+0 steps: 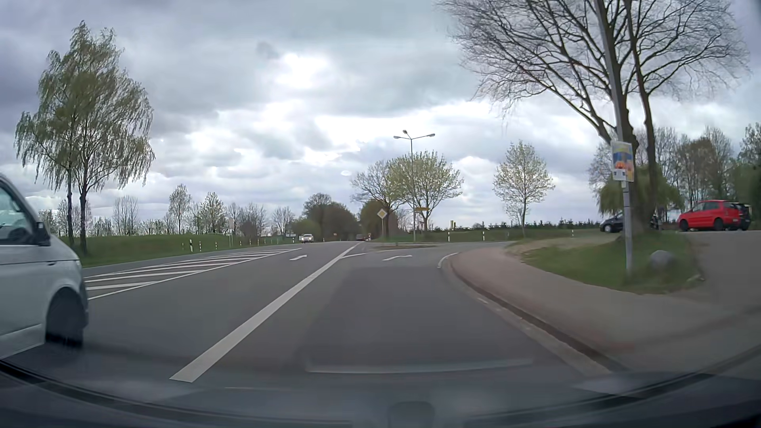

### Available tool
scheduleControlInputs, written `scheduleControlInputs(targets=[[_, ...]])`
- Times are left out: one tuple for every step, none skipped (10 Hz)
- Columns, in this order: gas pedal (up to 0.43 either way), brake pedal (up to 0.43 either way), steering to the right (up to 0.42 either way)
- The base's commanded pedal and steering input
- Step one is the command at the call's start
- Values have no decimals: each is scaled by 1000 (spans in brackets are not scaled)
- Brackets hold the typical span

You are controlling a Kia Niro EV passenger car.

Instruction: Follow the waypoints while adhering to traffic rules and regulations

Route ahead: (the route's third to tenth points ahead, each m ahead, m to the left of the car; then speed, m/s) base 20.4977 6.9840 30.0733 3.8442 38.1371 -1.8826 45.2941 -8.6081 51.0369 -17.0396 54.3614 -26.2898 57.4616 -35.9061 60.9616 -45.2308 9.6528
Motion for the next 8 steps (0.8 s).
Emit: scheduleControlInputs(targets=[[0,0,-4],[0,0,-3],[0,0,-1],[0,0,2],[0,0,4],[0,0,4],[0,0,4],[0,0,5]])
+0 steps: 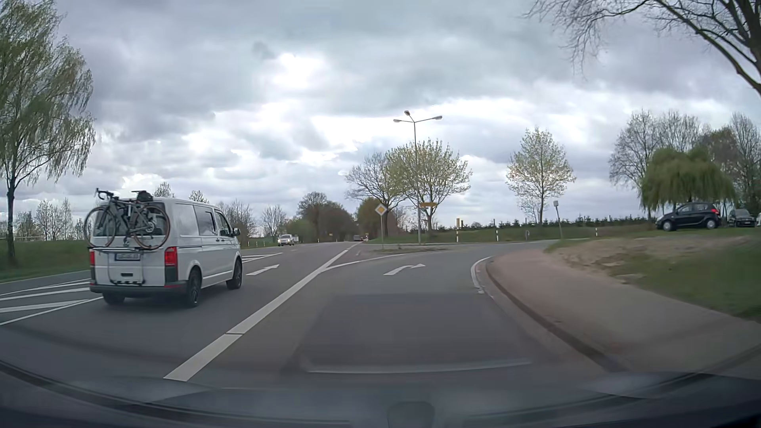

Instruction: Follow the waypoints while adhering to traffic rules and regulations

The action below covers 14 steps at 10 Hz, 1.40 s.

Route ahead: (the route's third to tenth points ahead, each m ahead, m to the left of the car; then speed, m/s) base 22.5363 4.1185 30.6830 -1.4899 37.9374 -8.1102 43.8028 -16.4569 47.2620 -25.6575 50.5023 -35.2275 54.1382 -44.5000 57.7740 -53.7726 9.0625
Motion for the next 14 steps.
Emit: scheduleControlInputs(targets=[[0,0,7],[0,0,12],[0,0,23],[0,0,32],[0,0,39],[8,0,45],[20,0,53],[28,0,59],[28,0,62],[28,0,64],[28,0,64],[28,0,64],[28,0,64],[28,0,64]])
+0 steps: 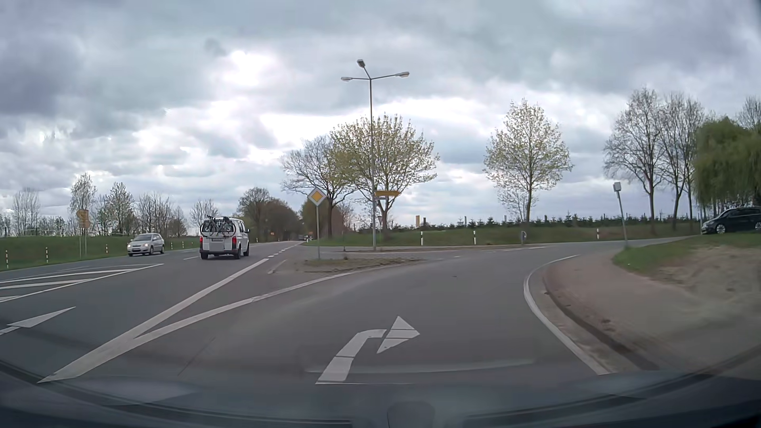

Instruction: Follow the waypoints while adhering to traffic rules and regulations

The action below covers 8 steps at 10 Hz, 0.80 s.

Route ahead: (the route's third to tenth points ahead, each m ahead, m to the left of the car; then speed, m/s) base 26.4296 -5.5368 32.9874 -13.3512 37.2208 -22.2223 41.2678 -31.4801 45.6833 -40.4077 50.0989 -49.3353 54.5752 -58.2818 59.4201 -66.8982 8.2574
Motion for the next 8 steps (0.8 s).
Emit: scheduleControlInputs(targets=[[20,0,64],[20,0,66],[8,0,70],[8,0,74],[8,0,78],[8,0,84],[8,0,90],[8,0,96]])
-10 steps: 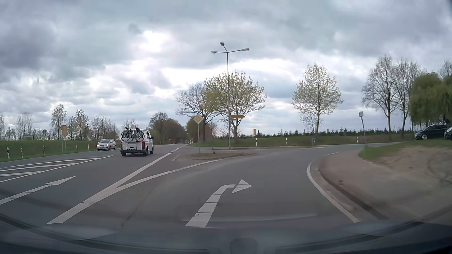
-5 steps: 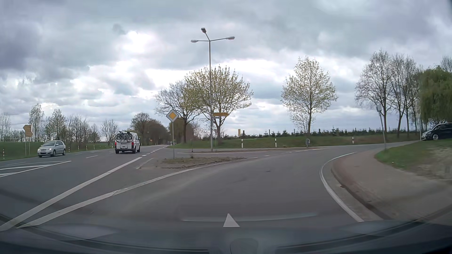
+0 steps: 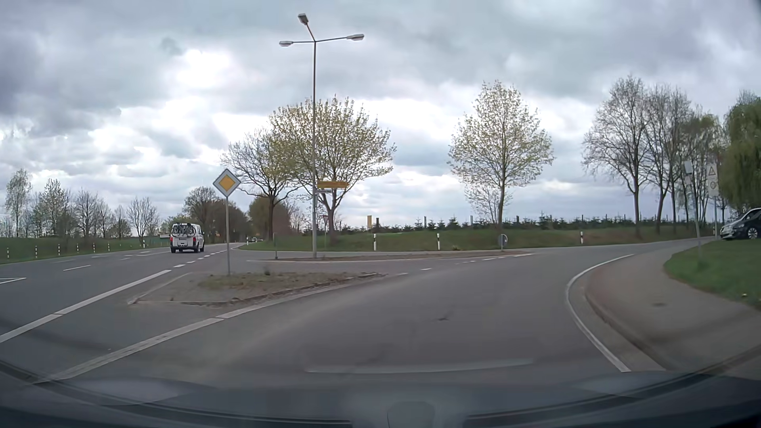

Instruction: Follow the waypoints while adhering to traffic rules and regulations

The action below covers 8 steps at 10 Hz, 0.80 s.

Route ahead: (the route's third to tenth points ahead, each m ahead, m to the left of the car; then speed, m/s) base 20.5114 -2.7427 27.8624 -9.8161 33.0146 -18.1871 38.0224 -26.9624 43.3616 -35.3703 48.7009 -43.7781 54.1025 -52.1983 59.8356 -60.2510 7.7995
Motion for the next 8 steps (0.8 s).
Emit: scheduleControlInputs(targets=[[8,0,101],[8,0,107],[8,0,111],[8,0,118],[8,0,126],[8,0,136],[20,0,148],[20,0,156]])
